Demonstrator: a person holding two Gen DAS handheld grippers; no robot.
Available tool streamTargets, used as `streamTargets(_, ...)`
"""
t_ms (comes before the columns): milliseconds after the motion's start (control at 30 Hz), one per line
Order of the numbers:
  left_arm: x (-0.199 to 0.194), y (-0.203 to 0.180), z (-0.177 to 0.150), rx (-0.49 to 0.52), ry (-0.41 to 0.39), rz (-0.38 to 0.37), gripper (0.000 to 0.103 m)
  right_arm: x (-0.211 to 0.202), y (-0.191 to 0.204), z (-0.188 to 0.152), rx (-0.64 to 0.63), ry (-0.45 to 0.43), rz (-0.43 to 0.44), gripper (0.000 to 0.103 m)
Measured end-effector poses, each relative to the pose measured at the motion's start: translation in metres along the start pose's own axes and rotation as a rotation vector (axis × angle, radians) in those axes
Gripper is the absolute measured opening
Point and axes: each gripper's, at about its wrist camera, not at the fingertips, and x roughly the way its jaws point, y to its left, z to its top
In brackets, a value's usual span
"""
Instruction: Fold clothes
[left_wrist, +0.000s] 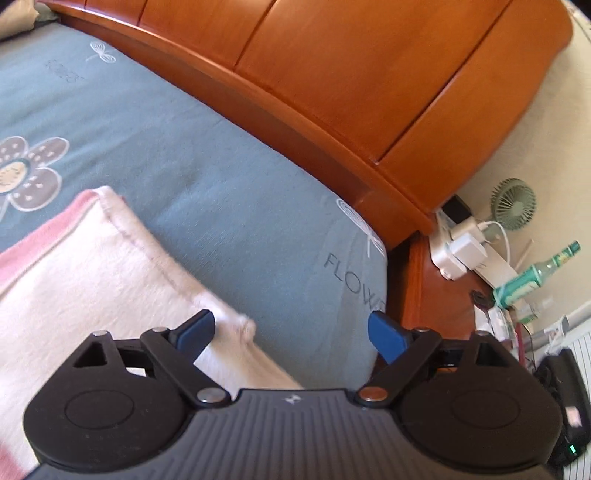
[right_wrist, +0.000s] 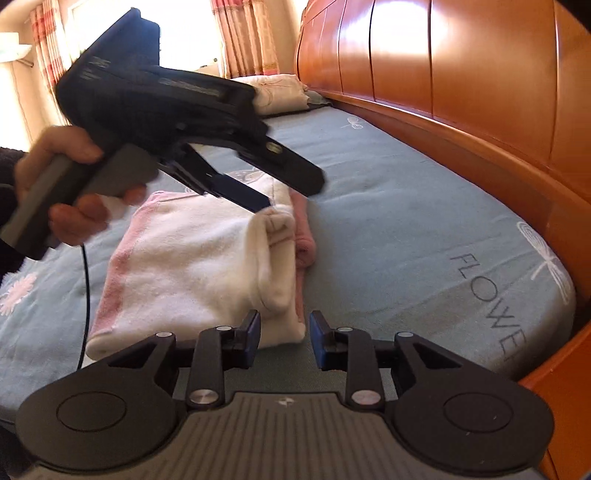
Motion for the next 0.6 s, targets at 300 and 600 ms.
streamTargets(300, -0.053, 0.010, -0.071, 0.016, 0.014, 0.088, 0.090, 0.014, 0.020, 0.007, -0.054, 0.034, 0.043, 0.033)
streamTargets(600, -0.067, 0.023, -0.103, -0.025, 0.001, 0.126, 0.090, 0.022, 0.038, 0.013, -0.111, 0.075, 0.033, 0.039)
